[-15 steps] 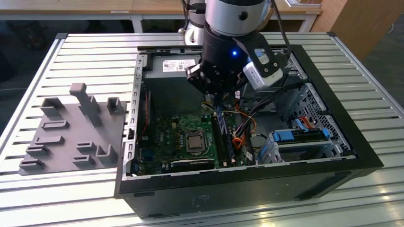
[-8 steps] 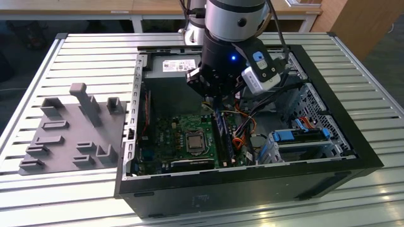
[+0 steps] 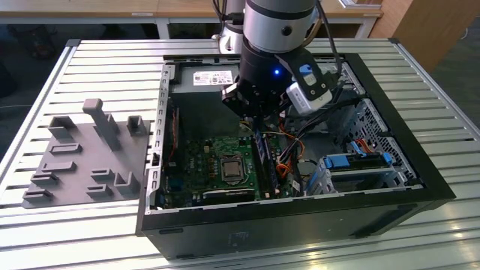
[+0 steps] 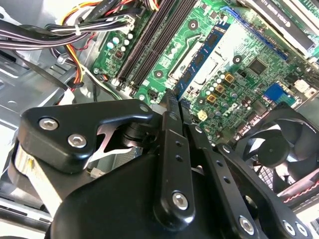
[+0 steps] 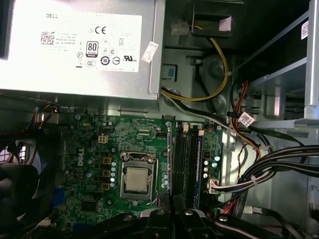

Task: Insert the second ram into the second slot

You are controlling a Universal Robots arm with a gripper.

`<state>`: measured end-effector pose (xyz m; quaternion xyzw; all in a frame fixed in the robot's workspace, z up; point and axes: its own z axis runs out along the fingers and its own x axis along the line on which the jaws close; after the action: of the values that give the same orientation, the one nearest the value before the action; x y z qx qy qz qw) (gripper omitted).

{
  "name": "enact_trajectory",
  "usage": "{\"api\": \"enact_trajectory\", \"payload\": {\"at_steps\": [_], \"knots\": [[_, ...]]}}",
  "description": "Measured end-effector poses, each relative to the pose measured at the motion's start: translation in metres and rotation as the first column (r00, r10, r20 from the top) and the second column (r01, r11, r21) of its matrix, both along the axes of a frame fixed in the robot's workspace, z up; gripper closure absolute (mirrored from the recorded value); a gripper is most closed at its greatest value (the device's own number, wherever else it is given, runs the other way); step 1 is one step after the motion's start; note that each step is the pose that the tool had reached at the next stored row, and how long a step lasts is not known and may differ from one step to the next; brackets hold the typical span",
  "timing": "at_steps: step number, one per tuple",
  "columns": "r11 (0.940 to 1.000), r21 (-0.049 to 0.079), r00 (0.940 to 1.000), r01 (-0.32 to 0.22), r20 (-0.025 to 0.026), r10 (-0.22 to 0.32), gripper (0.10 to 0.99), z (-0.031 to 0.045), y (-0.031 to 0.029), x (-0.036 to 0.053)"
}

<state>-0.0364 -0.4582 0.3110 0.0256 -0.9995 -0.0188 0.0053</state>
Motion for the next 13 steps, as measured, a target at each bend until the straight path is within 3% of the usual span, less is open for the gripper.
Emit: {"api": "enact_trajectory", "payload": {"at_steps": [13], "knots": [[1.0000, -0.001, 1.0000, 0.000, 0.0001, 0.000, 0.949, -0.0030, 0.0000, 0.0017]]}}
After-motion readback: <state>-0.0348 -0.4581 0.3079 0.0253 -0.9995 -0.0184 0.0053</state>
